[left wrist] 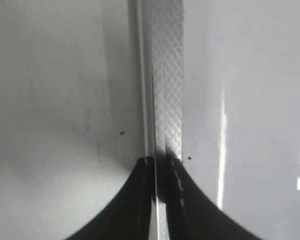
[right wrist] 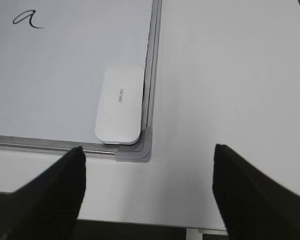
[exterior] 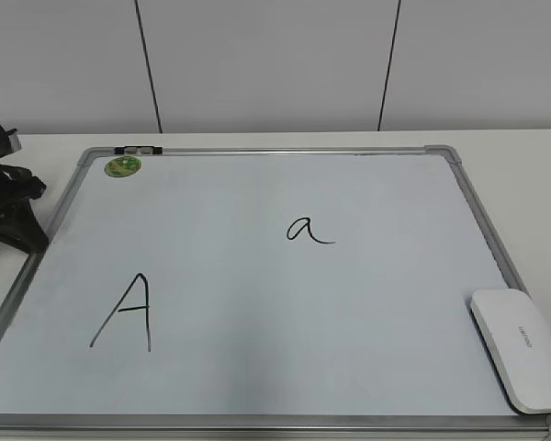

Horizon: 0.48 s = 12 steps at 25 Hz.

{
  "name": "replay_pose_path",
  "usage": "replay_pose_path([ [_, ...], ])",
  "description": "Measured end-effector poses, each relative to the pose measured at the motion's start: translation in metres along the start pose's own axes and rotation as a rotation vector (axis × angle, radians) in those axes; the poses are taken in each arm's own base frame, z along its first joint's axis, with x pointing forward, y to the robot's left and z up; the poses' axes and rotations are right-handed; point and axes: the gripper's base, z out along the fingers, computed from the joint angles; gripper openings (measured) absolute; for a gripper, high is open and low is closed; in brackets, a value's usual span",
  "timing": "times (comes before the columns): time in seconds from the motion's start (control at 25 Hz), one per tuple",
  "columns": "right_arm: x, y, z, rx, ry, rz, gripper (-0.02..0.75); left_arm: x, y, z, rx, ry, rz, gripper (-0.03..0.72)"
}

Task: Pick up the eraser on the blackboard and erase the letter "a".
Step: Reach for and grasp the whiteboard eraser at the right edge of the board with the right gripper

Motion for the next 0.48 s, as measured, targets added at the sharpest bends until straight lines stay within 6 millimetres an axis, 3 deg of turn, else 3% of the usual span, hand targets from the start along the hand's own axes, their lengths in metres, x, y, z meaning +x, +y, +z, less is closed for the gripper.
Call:
replay_pose_path([
  [0.2, -0.048, -0.001, 0.015, -0.041, 0.082, 0.005, 0.587, 0.000, 0.000, 0.000, -0.003, 0.001, 0.002, 0.034],
  [0.48, -0.085, 0.000, 0.051, -0.090, 0.231, 0.034, 0.587, 0.000, 0.000, 0.000, -0.004, 0.002, 0.003, 0.034],
])
